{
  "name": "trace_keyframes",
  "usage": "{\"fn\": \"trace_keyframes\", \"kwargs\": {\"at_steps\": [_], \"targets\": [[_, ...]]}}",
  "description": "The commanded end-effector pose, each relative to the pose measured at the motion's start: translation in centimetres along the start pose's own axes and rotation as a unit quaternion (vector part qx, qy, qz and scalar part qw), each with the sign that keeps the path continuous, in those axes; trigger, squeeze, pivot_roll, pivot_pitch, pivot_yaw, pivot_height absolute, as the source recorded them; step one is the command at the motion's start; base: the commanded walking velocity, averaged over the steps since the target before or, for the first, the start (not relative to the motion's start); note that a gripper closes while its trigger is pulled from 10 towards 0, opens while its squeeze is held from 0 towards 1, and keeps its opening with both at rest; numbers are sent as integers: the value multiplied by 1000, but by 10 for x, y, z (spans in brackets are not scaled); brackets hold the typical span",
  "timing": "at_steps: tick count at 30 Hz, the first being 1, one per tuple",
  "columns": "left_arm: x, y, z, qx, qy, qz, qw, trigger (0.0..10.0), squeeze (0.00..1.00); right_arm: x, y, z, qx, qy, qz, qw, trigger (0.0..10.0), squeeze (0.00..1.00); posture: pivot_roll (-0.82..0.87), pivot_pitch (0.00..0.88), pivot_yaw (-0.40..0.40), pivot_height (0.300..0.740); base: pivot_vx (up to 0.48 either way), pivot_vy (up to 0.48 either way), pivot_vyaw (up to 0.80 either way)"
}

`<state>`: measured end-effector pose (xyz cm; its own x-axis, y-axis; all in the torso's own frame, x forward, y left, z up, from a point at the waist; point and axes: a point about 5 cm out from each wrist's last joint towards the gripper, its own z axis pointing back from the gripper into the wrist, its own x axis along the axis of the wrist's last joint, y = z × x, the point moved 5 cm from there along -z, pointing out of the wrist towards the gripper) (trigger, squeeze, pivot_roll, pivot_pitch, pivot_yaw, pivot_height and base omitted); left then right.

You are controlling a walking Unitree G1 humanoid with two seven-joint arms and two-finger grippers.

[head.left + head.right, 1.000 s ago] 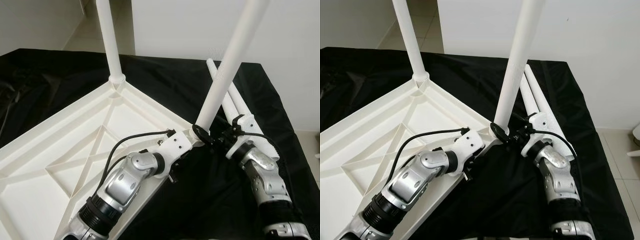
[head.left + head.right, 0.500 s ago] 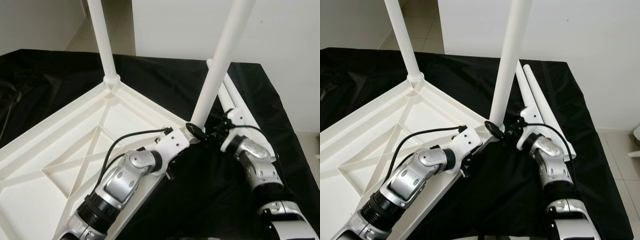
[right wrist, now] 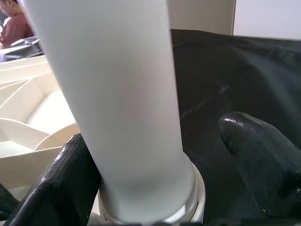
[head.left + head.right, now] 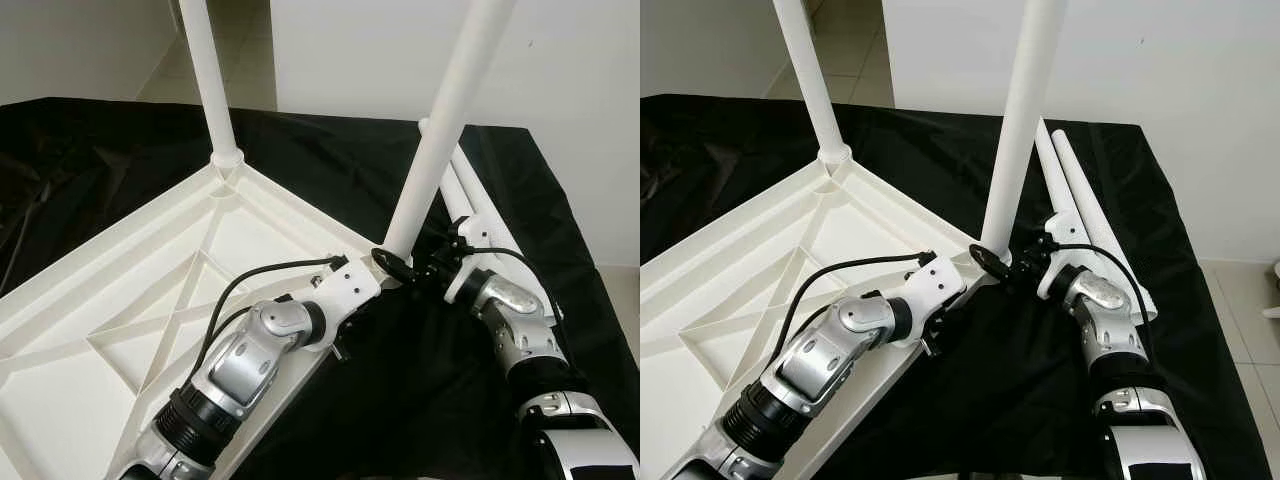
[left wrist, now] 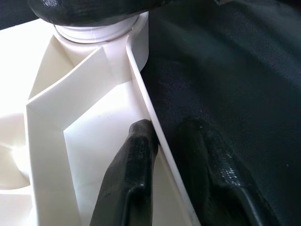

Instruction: Building children table

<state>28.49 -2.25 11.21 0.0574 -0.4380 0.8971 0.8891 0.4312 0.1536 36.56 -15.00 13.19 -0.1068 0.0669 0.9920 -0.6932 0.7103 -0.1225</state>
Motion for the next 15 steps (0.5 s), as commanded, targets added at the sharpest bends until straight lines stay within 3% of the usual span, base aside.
{"fn": "trace_keyframes", "kwargs": {"at_steps": [1, 2, 3, 9, 15], "targets": [[-4, -5, 1, -17, 7, 9, 1000, 10000, 0, -19, -6, 7, -27, 45, 4, 999, 10000, 1000, -50, 83, 35, 740, 0, 0, 0], [-4, -5, 1, -17, 7, 10, 1000, 10000, 0, -19, -5, 5, -24, 44, 14, 999, 10000, 1000, -49, 82, 34, 740, 0, 0, 0], [-3, -5, 1, -17, 7, 11, 1000, 10000, 0, -19, -2, 2, -20, 47, 27, 998, 10000, 0, -48, 82, 33, 740, 0, 0, 0], [-4, -5, 1, -16, 8, 12, 1000, 10000, 0, -18, 11, -7, 24, 45, 48, 998, 10000, 0, -45, 82, 32, 740, 0, 0, 0], [-4, -5, 2, -16, 10, 13, 1000, 10000, 0, -20, 14, -15, 37, 60, 45, 997, 10000, 0, -39, 84, 32, 740, 0, 0, 0]]}}
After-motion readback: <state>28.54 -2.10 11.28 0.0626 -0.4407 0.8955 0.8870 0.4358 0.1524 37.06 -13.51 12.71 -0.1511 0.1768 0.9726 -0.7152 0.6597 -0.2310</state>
